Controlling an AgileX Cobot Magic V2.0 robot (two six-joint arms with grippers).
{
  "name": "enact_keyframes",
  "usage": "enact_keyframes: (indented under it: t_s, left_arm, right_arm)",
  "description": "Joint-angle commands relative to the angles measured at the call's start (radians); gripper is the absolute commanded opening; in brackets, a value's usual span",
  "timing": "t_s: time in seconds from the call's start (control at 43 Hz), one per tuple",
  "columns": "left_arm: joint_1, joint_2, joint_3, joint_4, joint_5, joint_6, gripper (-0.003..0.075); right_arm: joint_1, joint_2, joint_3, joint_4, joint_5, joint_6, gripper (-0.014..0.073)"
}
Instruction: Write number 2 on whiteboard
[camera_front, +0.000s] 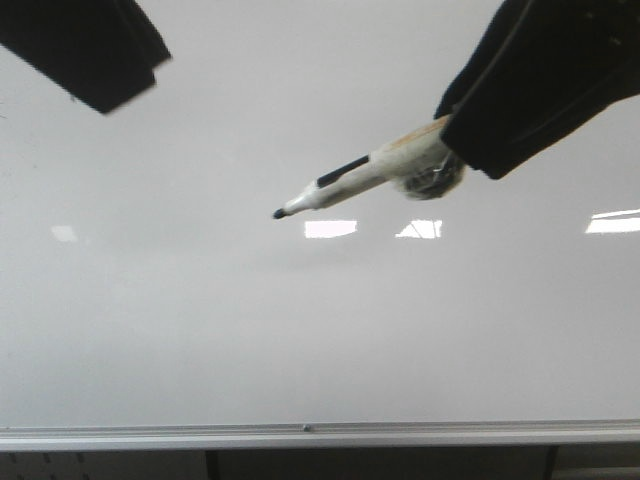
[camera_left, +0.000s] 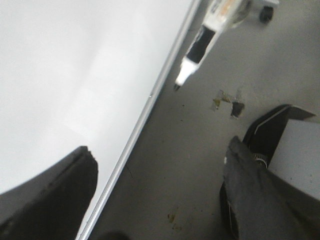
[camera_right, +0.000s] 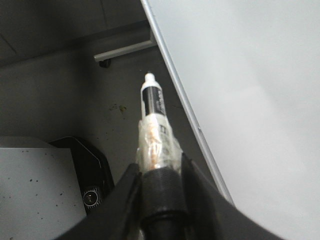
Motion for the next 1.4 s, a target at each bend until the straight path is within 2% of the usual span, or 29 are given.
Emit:
enact_keyframes:
  t_s: [0.0, 0.186, 0.326, 0.396, 0.465, 0.628, 0.815, 1.001, 1.373]
  left_arm:
    - [0.047, -0.076, -0.028, -0.001, -0.037, -0.07, 0.0512]
    - [0.115, -0.159, -0.028, -0.001, 0.002, -0.096, 0.0512]
    - [0.151, -0.188, -0.024, 0.001, 0.034, -0.112, 0.0512]
    - [0.169, -0.193, -0.024, 0.005, 0.045, -0.13, 0.0512]
    - [0.185, -0.193, -0.022, 0.01, 0.049, -0.136, 0.0512]
    - [0.203, -0.191, -0.022, 0.042, 0.049, -0.136, 0.0512]
    - [0.203, -0.191, -0.022, 0.065, 0.045, -0.136, 0.0512]
    - [0.203, -0.191, -0.022, 0.069, 0.032, -0.136, 0.0512]
    - [0.203, -0.191, -0.022, 0.069, 0.018, -0.136, 0.0512]
  right_arm:
    - [-0.068, -0.05, -0.054, -0.025, 0.008, 0.126, -0.0037]
    - [-0.131, -0.12, -0.081, -0.228, 0.06, 0.424, -0.0058]
    - [-0.131, -0.181, -0.077, -0.445, 0.073, 0.736, -0.0058]
    - [-0.138, -0.215, -0.052, -0.546, 0.032, 0.879, -0.0058]
    - [-0.153, -0.242, -0.006, -0.597, -0.043, 0.954, -0.0058]
    - [-0.211, -0.238, 0.088, -0.586, -0.244, 0.978, -0.0058]
    - [-0.309, -0.205, 0.1, -0.569, -0.377, 0.983, -0.0058]
    - [-0.279, -0.166, 0.1, -0.568, -0.54, 0.912, -0.006]
    - [-0.216, -0.033, 0.1, -0.568, -0.835, 0.909, -0.006]
